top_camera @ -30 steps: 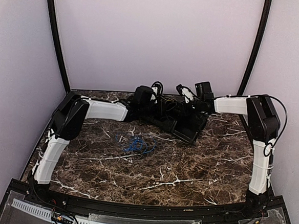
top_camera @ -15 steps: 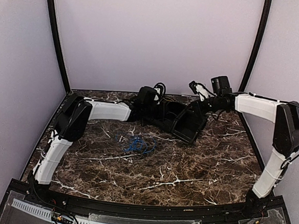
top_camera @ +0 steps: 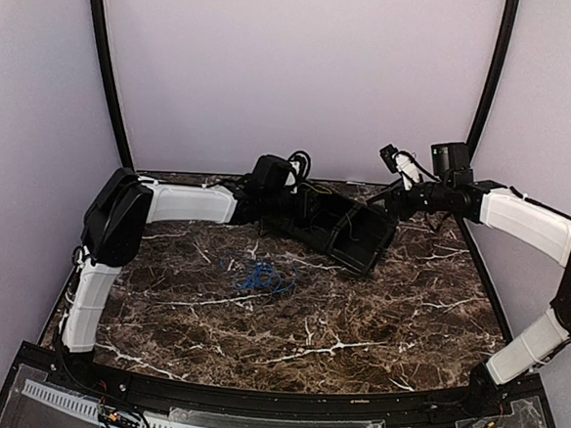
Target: Untangle the cables
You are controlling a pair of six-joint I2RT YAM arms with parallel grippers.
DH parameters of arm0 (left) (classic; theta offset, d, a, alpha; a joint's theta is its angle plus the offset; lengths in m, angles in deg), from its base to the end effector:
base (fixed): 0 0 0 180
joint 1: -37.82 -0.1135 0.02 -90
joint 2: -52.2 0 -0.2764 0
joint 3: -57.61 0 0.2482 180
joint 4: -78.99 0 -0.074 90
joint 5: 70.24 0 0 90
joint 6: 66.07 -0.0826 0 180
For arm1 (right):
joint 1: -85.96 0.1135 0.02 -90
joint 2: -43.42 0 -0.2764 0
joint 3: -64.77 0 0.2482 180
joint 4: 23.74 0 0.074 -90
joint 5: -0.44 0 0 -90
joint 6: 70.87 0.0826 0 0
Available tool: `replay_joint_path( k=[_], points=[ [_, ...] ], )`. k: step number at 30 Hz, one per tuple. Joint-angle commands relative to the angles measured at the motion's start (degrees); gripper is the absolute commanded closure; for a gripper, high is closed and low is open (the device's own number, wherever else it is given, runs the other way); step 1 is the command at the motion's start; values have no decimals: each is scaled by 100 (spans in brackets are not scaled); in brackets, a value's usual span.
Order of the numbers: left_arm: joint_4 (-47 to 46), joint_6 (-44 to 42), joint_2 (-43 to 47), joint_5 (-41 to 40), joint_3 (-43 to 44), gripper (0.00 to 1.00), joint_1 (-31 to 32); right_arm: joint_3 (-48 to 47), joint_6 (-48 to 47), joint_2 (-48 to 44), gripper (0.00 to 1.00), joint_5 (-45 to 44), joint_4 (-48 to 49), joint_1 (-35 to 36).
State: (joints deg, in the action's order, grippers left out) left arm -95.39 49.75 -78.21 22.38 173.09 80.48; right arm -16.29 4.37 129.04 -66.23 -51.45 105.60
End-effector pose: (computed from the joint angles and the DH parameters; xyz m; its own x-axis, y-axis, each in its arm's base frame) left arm 0.4280 -0.3996 0.2051 -0.5409 -0.0932 -0.8359 0.5253 0.7388 -0.4223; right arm 0.3403 0.1562 0.2894 -0.3273 -0.3652 -0.8715 -0.7315 0.6817 -0.0110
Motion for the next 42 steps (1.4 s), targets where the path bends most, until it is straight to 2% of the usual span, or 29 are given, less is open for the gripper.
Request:
replay_joint_path(
  k=[1,4,7,9,11,12,14,17,19,21,25,34,39,41,42],
  points=[
    [-288,-471,1380,-41,-691,66,28,185,-387,-271,37,-20,154,-43],
    [-675,-864,2196,-36,-1399,66,30,318,-529,-404,34,-131,160,-39],
    [-1152,-1069,3151,-9,-2645,65,32,356,-677,-358,35,-61,20,-39],
    [-1560,-1067,3696,-88,-3504,61,30,259,-677,-175,37,40,-132,-44],
    [-1982,-792,4190,-557,-4351,47,28,97,-626,123,39,96,-262,-44],
    [-2211,-430,4326,-1170,-4613,31,25,16,-599,287,39,107,-305,-41],
    [-2322,-28,4663,-2051,-5269,16,-20,-198,-572,651,40,94,-390,-42],
    [-2111,13,4949,-2439,-5768,11,-47,-597,-555,1302,42,-76,-514,-53],
    [-1908,71,5022,-2356,-5870,10,-51,-876,-537,1683,42,-148,-609,-72],
    [-1707,5,5118,-2060,-5934,2,-53,-1132,-497,2035,42,-207,-681,-91],
    [-1880,-458,5439,-1303,-6314,1,-48,-1575,-469,2598,43,-284,-773,-118],
    [-2238,-569,5970,-1326,-6949,1,-22,-2226,-499,3289,44,-145,-915,-127],
    [-2350,-359,6236,-1867,-7198,1,-25,-2228,-533,3335,48,84,-952,-127],
    [-2220,30,6286,-2497,-7215,1,-21,-2219,-566,3335,51,201,-988,-127],
    [-1840,244,6259,-2795,-7148,1,-25,-2210,-556,3327,54,250,-1014,-127]
  ],
)
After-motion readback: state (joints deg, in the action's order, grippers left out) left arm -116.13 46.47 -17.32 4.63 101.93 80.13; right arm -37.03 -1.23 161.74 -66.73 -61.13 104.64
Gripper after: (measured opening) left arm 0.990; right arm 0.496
